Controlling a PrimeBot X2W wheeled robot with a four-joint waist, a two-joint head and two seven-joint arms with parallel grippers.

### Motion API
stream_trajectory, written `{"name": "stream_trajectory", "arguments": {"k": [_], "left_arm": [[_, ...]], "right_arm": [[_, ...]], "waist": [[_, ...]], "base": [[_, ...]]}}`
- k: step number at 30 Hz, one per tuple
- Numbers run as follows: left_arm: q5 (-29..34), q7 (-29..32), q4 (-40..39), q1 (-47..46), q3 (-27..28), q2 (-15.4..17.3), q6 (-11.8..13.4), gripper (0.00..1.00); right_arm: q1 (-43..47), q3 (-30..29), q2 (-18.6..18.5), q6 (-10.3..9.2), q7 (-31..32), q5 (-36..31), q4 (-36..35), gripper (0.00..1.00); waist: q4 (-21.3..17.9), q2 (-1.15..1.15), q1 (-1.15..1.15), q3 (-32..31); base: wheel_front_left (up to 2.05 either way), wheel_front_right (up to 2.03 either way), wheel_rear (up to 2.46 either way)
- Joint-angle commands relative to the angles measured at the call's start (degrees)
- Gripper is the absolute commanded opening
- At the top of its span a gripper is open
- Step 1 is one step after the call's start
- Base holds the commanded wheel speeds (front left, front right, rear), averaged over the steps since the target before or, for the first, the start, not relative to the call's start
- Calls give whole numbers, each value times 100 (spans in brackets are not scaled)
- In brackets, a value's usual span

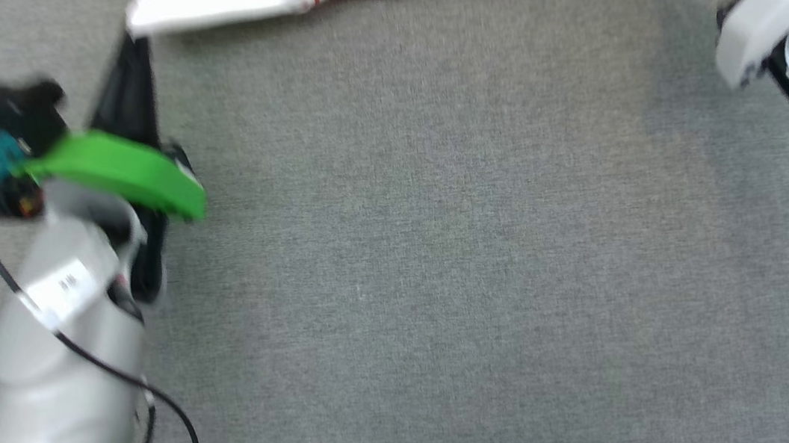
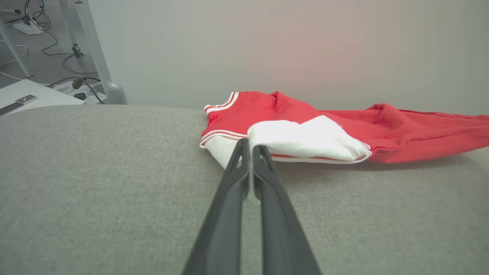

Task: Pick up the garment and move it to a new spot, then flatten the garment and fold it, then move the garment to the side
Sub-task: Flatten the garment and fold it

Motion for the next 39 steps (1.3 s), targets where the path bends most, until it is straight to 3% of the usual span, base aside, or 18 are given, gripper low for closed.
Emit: {"name": "stream_trajectory", "arguments": {"k": [1, 12, 22, 31, 39], "left_arm": [[35, 56, -90, 369, -76, 54, 37, 0], [-143, 373, -900, 2415, -319, 263, 373, 0], [-219, 817, -1906, 3799, -540, 629, 693, 0], [-147, 1124, -2604, 4670, -915, 909, 748, 0], [-278, 1430, -3078, 5347, -1086, 1173, 824, 0]], "right_arm": [[291, 97, -52, -47, 9, 221, -17, 0], [2077, 331, -502, -47, 717, 1890, -300, 0], [3595, 231, -594, -47, 1324, 3011, -929, 0], [4950, -253, -590, -47, 1711, 3421, -1500, 0], [5961, -910, -560, -47, 2120, 3331, -2135, 0]], "waist": [[115, 66, 1, -674], [271, 66, 1, -1702], [285, 66, 1, -2425], [325, 66, 1, -2831], [287, 66, 1, -3067]], "base": [[0, 0, 0], [0, 0, 0], [0, 0, 0], [0, 0, 0], [0, 0, 0]]}}
